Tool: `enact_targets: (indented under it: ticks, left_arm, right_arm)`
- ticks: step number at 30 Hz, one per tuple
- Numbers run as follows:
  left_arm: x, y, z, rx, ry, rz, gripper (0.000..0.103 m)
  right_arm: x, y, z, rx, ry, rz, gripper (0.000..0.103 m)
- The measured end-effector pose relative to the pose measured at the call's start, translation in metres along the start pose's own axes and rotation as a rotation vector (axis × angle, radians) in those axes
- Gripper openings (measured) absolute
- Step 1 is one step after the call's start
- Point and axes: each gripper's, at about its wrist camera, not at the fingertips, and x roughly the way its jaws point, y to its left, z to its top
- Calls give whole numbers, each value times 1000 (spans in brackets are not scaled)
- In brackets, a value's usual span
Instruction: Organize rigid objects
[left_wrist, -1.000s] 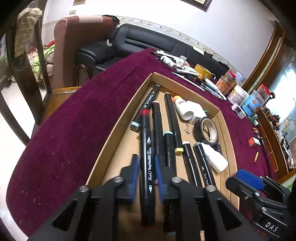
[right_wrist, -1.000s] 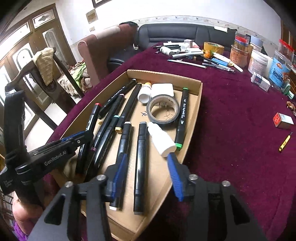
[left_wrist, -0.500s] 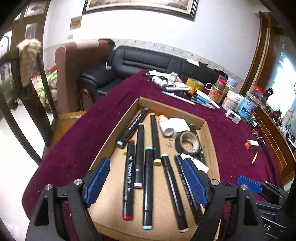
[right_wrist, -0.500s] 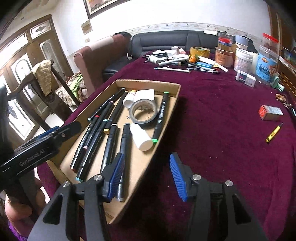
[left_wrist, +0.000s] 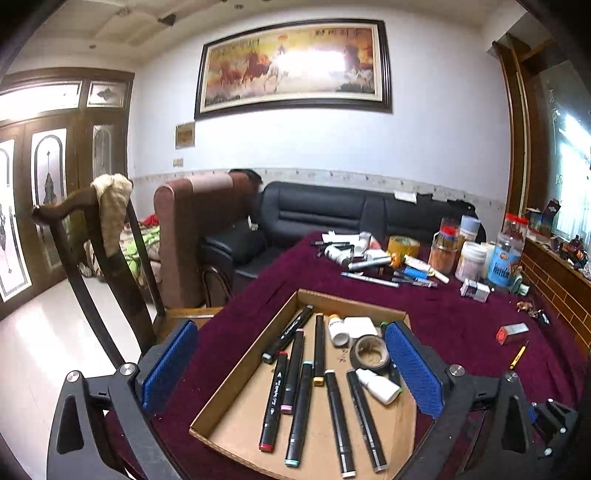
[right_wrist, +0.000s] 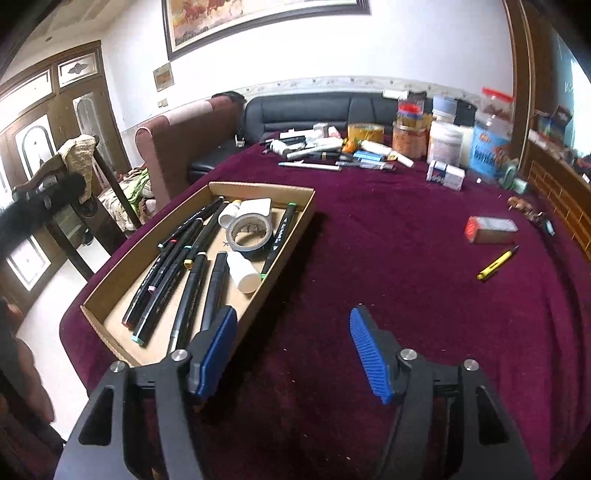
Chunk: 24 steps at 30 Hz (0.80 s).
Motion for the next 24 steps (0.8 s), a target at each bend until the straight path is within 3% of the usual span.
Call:
enact_targets:
  ticks: [4, 10, 12, 17, 22, 24]
  left_arm:
    - [-14, -11, 1, 26, -29, 9, 103]
    - [-61, -29, -9, 65, -210, 81, 103]
    - [-70, -35, -11, 71, -237, 104, 103]
    - [-76, -43, -13, 90, -208, 58, 103]
    - [-73, -49, -20, 81, -132, 24, 103]
    - [-69, -51, -24, 82, -93, 10, 103]
  right_arm:
    - [-14, 2, -7, -26, -44, -24, 71]
    - [-29, 2, -15, -46, -98, -44, 74]
    - [-34, 0, -17, -39, -112, -44, 74]
    - [-46, -5, -24, -29, -144, -52, 76]
    - [-62, -3, -36, -72, -218, -94, 86]
    - [-64, -1, -40, -95, -233, -114, 96]
